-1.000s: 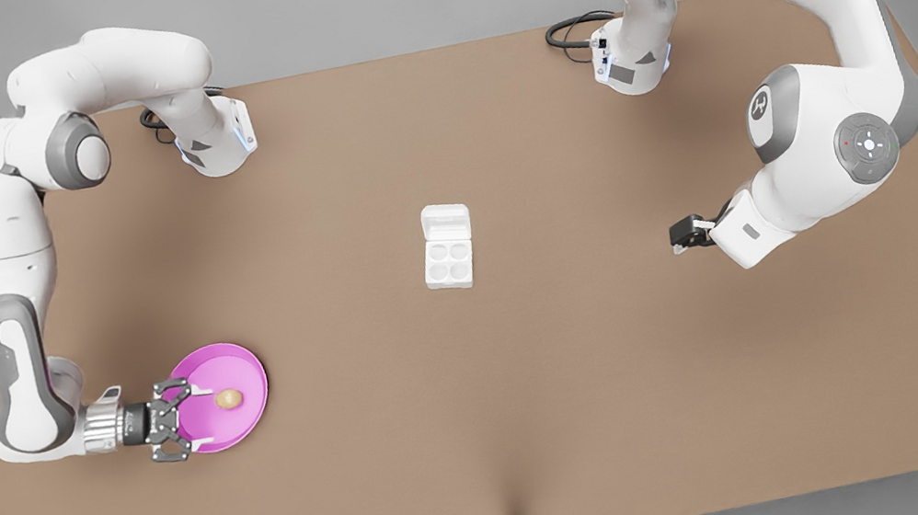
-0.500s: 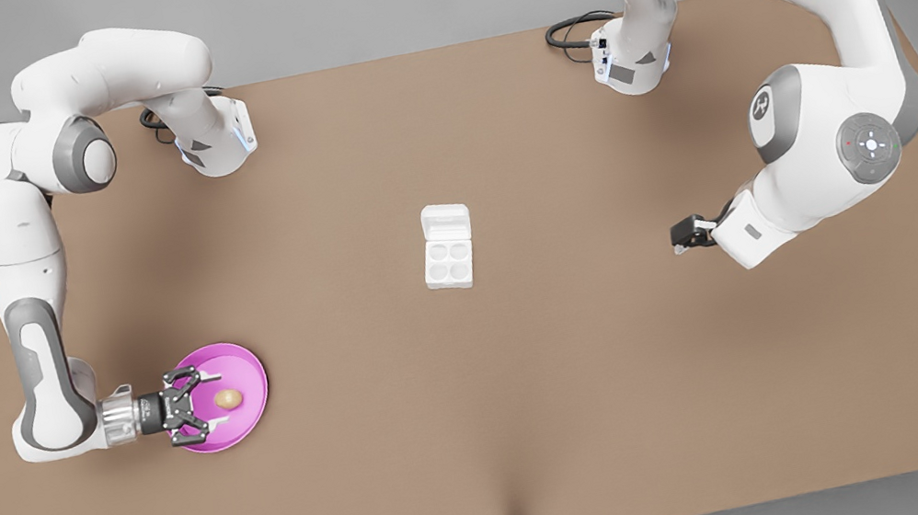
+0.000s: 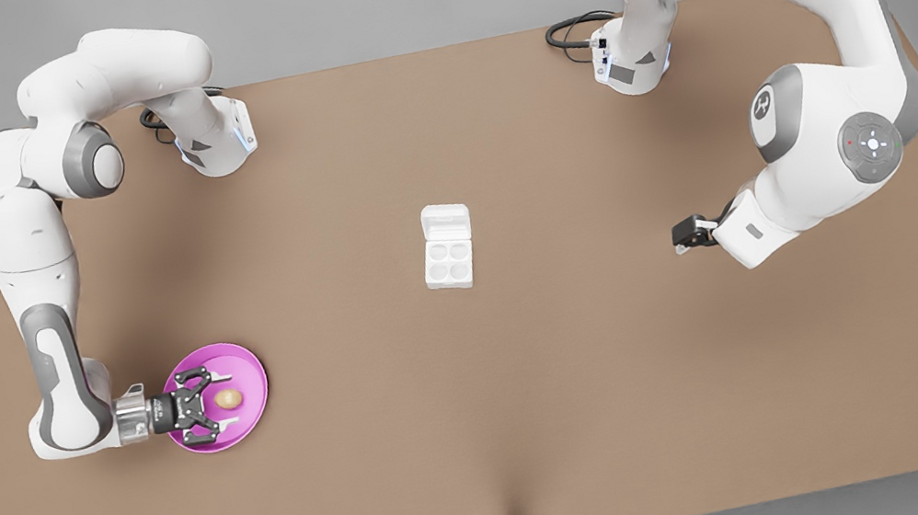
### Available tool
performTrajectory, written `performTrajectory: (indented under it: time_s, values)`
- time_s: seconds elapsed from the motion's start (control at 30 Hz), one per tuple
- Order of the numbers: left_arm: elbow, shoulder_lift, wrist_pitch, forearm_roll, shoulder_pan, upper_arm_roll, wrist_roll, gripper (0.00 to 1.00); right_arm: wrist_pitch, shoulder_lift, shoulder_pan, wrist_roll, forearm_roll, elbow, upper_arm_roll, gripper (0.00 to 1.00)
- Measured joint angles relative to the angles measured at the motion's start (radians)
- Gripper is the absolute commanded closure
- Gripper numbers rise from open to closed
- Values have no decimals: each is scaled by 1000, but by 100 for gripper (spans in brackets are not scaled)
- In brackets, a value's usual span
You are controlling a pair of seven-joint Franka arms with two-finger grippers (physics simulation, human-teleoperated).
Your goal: Pack egg into the box and close the box lid
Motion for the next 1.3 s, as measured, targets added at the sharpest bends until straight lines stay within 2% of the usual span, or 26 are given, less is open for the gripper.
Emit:
performTrajectory:
  time_s: [0.43, 0.53, 1.07, 1.2, 1.3]
  values:
    - [0, 2, 2, 0, 0, 2, -1, 0, -3, 28, 6, -31, -3, -2, -2, 0]
    - [0, 2, 2, -1, 0, 2, -2, 0, -6, 29, 4, -31, -3, 0, -1, 6]
    - [2, 0, 2, -3, 0, 2, -2, 0, -28, 29, 3, -29, -14, 0, -23, 11]
    - [2, -1, 0, -3, 0, 2, -2, 0, -43, 29, 4, -29, -14, 0, -23, 23]
    - [2, -2, -4, -3, 0, 2, -2, 0, -46, 26, 6, -29, -14, 0, -25, 40]
